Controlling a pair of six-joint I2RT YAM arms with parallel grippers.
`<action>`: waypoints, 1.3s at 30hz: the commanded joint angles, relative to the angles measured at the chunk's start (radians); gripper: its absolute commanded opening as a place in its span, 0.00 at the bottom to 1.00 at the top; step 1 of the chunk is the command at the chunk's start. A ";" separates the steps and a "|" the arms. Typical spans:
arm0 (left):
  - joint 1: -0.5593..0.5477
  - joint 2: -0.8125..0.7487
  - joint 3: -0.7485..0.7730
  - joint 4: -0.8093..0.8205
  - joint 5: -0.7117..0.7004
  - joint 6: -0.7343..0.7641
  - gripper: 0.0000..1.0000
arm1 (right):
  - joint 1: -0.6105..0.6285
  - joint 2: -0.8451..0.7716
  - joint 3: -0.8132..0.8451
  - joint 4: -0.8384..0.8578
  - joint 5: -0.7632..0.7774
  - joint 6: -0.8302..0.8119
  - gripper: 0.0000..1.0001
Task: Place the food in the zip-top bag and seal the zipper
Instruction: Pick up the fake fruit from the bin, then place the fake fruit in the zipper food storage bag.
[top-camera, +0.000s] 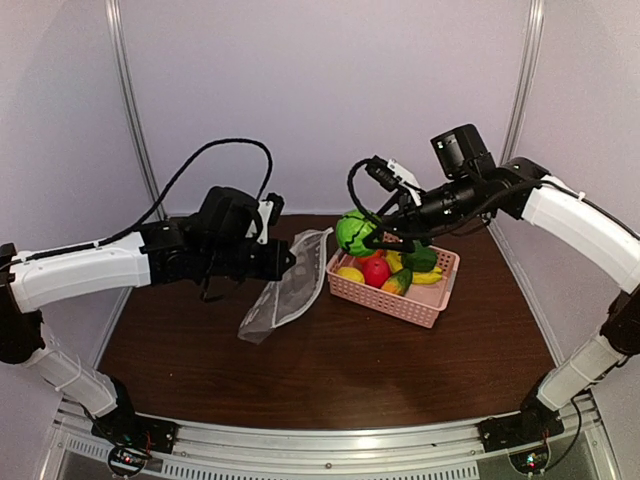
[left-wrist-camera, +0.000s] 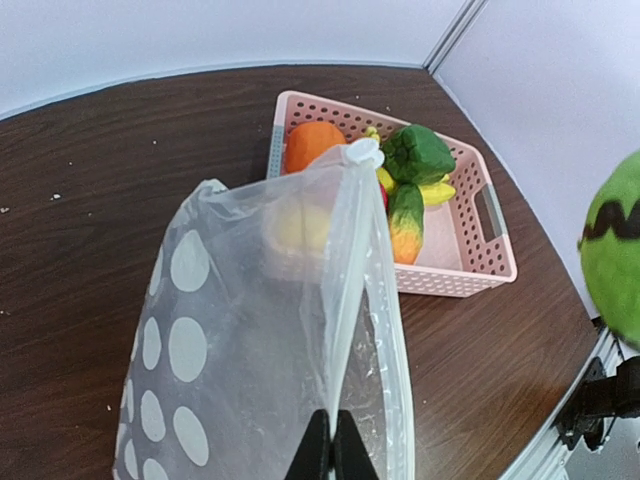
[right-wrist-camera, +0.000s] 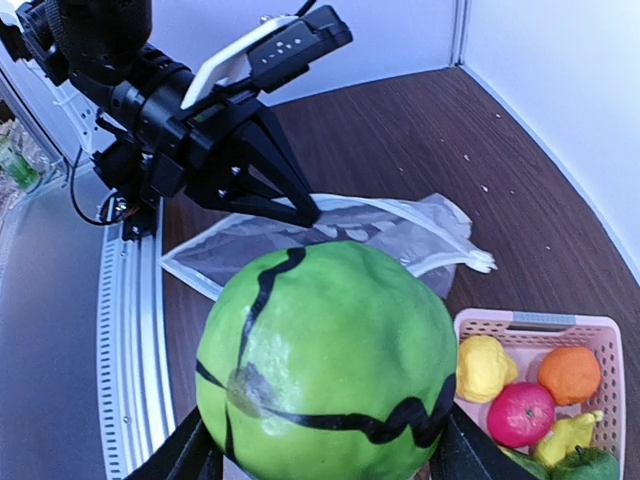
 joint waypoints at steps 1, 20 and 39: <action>-0.004 0.006 0.069 0.044 0.003 -0.058 0.00 | 0.039 0.053 -0.012 0.144 -0.141 0.104 0.50; -0.004 -0.044 0.066 0.064 0.045 -0.142 0.00 | 0.148 0.239 -0.004 0.296 -0.094 0.209 0.51; -0.003 -0.009 0.009 0.126 0.040 -0.167 0.00 | 0.198 0.375 0.200 0.090 0.152 0.203 0.73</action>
